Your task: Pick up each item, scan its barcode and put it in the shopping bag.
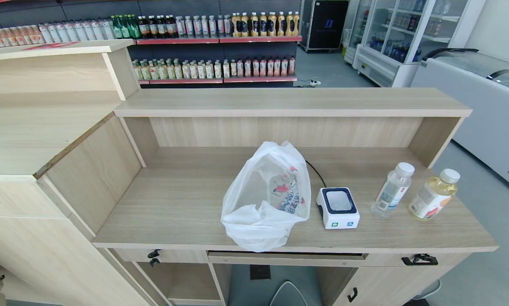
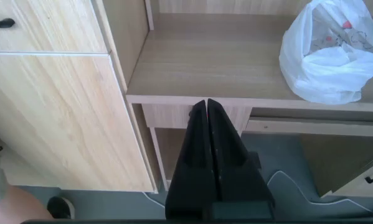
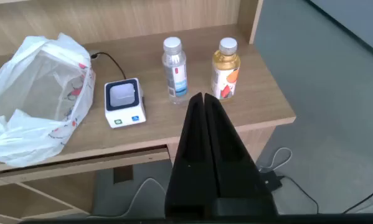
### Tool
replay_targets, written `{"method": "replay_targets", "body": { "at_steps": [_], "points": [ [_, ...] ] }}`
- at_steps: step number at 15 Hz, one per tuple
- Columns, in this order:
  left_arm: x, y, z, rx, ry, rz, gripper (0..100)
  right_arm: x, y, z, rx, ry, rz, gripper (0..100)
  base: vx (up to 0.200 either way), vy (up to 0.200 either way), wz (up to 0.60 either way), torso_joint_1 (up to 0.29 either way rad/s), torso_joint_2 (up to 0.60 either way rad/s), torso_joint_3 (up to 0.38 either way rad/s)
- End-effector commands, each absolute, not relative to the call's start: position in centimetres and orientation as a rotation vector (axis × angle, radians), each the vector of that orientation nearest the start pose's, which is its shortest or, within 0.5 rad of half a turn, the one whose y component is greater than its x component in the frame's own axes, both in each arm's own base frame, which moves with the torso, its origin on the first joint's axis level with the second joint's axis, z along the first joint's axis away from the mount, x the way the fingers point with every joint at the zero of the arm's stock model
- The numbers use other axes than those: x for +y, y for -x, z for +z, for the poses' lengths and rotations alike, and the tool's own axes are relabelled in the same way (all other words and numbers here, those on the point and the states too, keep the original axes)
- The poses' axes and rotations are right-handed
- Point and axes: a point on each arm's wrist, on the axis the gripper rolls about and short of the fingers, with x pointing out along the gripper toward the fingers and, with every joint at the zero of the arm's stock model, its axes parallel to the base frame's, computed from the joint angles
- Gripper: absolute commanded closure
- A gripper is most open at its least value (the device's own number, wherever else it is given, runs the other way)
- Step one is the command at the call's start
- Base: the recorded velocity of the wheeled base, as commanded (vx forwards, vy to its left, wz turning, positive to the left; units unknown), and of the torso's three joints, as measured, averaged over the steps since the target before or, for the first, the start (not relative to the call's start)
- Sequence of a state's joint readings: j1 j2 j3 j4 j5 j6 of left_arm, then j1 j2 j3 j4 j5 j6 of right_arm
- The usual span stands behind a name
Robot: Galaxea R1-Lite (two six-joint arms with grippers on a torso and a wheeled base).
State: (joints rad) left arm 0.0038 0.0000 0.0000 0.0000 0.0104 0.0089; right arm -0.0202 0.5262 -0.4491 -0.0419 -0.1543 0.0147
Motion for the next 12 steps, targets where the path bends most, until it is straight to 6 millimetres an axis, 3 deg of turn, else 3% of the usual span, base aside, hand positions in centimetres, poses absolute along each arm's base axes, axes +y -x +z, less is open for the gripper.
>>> {"method": "replay_targets", "body": {
  "at_steps": [1,4,6,8,12],
  "points": [
    [0.0,2.3,7.5,0.0,-0.008,0.015,100,-1.2,-10.2,22.8,0.174,0.012,-0.221,0,0.0,0.0,0.0,0.0,0.0,0.0],
    [0.0,2.3,7.5,0.0,-0.008,0.015,100,-4.8,-16.0,21.6,0.174,0.019,-0.238,0,0.0,0.0,0.0,0.0,0.0,0.0],
    [0.0,2.3,7.5,0.0,-0.008,0.015,100,-8.8,-19.0,19.0,0.232,0.171,-0.157,0,0.0,0.0,0.0,0.0,0.0,0.0],
    [0.0,2.3,7.5,0.0,-0.009,0.015,100,-11.0,-20.5,16.6,0.267,0.217,-0.146,0,0.0,0.0,0.0,0.0,0.0,0.0],
    [0.0,2.3,7.5,0.0,-0.009,0.015,100,-12.9,-23.0,12.7,0.316,0.194,-0.149,0,0.0,0.0,0.0,0.0,0.0,0.0]
  ]
}}
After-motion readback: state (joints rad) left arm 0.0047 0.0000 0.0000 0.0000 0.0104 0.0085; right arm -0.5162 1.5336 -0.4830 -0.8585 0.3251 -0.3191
